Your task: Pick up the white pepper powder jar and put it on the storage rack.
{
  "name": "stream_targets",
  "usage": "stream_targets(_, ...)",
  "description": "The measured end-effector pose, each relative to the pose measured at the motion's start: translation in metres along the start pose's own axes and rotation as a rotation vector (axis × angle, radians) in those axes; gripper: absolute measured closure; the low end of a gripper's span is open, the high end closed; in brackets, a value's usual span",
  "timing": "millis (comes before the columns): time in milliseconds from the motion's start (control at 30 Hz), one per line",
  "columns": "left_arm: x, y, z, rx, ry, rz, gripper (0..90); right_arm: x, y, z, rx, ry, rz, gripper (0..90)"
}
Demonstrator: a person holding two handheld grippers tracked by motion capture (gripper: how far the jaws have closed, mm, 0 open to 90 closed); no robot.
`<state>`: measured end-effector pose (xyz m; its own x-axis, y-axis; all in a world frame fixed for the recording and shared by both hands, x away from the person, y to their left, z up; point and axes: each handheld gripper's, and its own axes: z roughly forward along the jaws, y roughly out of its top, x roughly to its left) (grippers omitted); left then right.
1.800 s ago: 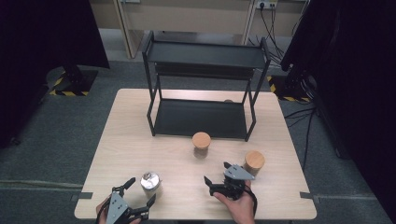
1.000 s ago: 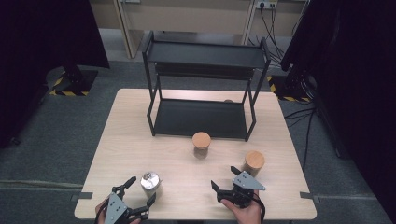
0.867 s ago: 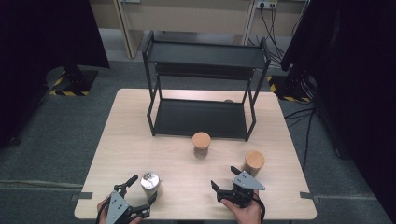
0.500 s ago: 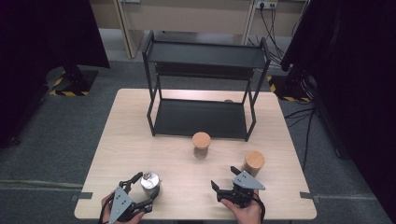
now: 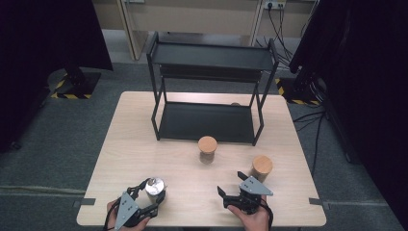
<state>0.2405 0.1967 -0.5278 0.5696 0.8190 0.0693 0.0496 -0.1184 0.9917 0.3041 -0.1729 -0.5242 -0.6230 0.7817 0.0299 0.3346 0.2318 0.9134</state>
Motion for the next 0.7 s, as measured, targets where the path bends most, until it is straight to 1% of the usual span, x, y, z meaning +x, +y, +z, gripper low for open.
stream_targets(100,0.0,0.002,-0.001,-0.003,0.001,-0.01,33.5,0.0,0.0,0.0,-0.001,0.001,0.0,6.0)
stream_targets(133,0.001,0.004,-0.002,-0.01,0.004,-0.02,33.6,0.0,0.0,0.0,0.001,0.001,0.001,6.0)
stream_targets(233,0.002,0.008,-0.003,-0.02,0.009,-0.023,33.7,0.0,0.0,0.0,-0.001,0.0,-0.002,6.1)
stream_targets(333,0.003,0.02,0.0,-0.049,0.02,-0.019,33.8,0.0,0.0,0.0,-0.001,-0.001,-0.001,6.1)
stream_targets(400,0.003,0.022,0.001,-0.052,0.023,-0.019,33.8,0.0,0.0,0.0,-0.002,0.0,0.0,6.0)
stream_targets(467,0.005,0.029,0.004,-0.062,0.035,-0.015,33.9,0.0,0.0,0.0,0.003,0.0,0.0,6.1)
stream_targets(700,0.01,0.045,0.014,-0.073,0.064,0.003,34.1,0.0,0.0,0.0,0.001,0.0,0.0,6.0)
